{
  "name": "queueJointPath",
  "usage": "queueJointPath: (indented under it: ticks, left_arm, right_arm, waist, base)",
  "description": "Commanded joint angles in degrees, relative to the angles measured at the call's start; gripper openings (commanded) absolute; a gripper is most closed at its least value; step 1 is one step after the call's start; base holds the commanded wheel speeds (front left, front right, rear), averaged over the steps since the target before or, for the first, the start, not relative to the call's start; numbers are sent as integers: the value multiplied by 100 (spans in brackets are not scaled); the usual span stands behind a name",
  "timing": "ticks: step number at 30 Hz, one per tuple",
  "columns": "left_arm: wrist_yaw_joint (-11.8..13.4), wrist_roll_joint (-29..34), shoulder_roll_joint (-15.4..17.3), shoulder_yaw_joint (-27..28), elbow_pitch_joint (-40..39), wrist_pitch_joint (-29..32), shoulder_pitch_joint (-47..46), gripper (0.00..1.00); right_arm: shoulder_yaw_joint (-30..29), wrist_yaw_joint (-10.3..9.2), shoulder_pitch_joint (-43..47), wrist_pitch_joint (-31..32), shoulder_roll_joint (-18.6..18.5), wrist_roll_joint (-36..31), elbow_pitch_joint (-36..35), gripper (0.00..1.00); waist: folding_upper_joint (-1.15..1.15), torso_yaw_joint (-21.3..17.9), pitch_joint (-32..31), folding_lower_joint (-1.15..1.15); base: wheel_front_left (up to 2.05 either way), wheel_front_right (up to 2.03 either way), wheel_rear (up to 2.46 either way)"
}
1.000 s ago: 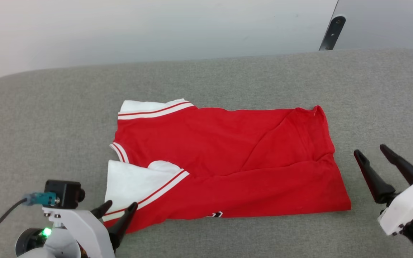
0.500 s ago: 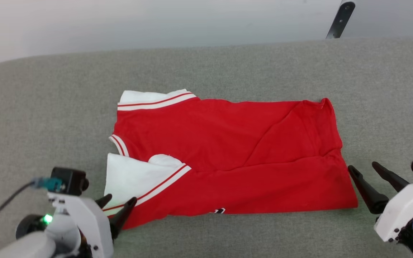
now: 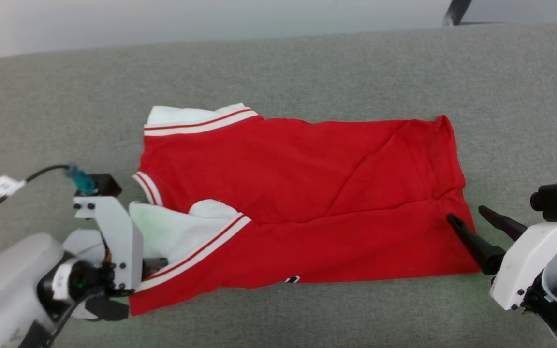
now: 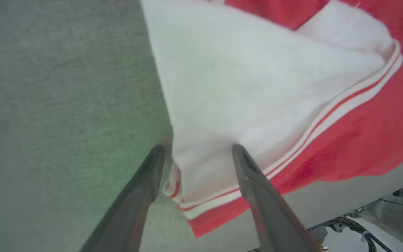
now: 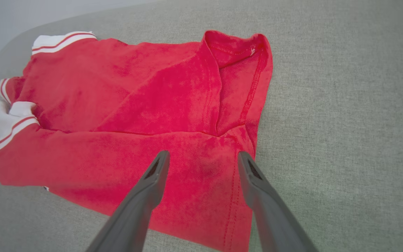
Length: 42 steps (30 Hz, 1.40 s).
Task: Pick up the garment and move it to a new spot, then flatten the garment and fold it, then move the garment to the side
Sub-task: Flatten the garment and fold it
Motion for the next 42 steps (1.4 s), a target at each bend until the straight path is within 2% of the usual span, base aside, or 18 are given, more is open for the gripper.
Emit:
queueJointPath:
  ticks: [1, 2, 3, 4, 5, 9, 12, 17, 28, 35, 36, 37, 42]
  left_arm:
    - [29, -5, -69, -40, 53, 114, -72, 91]
    - [51, -37, -106, -72, 133, 235, -123, 78]
    - [50, -59, -160, -92, 200, 333, -172, 48]
    - [42, -112, -239, -79, 249, 376, -212, 27]
    - [21, -142, -313, -65, 296, 402, -236, 0]
    - [-20, -136, -388, -91, 431, 464, -294, 0]
    - [-24, -115, -431, -55, 480, 431, -331, 0]
    - [-21, -153, -526, 4, 544, 395, -413, 0]
    - [-74, -109, -701, 29, 577, 399, -577, 0]
    - [-83, -187, -814, 59, 655, 381, -554, 0]
    - [-86, -200, -828, 59, 670, 385, -524, 0]
    - [-103, -208, -831, 51, 677, 392, -497, 0]
    - [-138, -322, -742, 136, 693, 305, -319, 0]
  right_arm:
    - [-22, -7, -33, 31, 47, 7, -16, 100]
    - [-34, -7, -49, 64, 69, -3, -24, 100]
    - [-37, -7, -72, 95, 77, -18, -44, 100]
    - [-54, -7, -92, 134, 103, -39, -45, 100]
    - [-81, -7, -97, 179, 142, -51, -26, 100]
    - [-114, -7, -208, 492, 204, -121, -8, 100]
    - [-217, -7, -421, 472, 247, -276, 17, 100]
    - [-309, -7, -646, 806, 310, -436, 423, 100]
    - [-398, -7, -1298, 2324, 741, -595, 1696, 100]
    - [-396, -3, -1505, 3240, 906, -740, 2069, 100]
    - [-387, -3, -1494, 3344, 920, -767, 2084, 31]
    - [-412, -2, -1484, 3396, 935, -790, 2068, 0]
    - [-588, -3, -1391, 3595, 894, -890, 1930, 0]
  waist:
    - [0, -62, 61, 0]
    - [0, -78, 81, 0]
    - [0, -94, 106, 0]
    - [0, -111, 132, 0]
    - [0, -126, 155, 0]
    - [0, -178, 237, 0]
    - [0, -172, 314, 0]
    - [0, -78, 435, 0]
    - [0, 138, 656, 0]
    - [0, 258, 664, 0]
    - [0, 275, 640, 0]
    - [0, 287, 613, 0]
    - [0, 321, 390, 0]
  base:
    - [0, 0, 0]
    - [0, 0, 0]
    - [0, 0, 0]
    - [0, 0, 0]
    - [0, 0, 0]
    - [0, 0, 0]
    - [0, 0, 0]
    - [0, 0, 0]
    - [0, 0, 0]
    - [0, 0, 0]
    - [0, 0, 0]
    - [0, 0, 0]
    - [0, 0, 0]
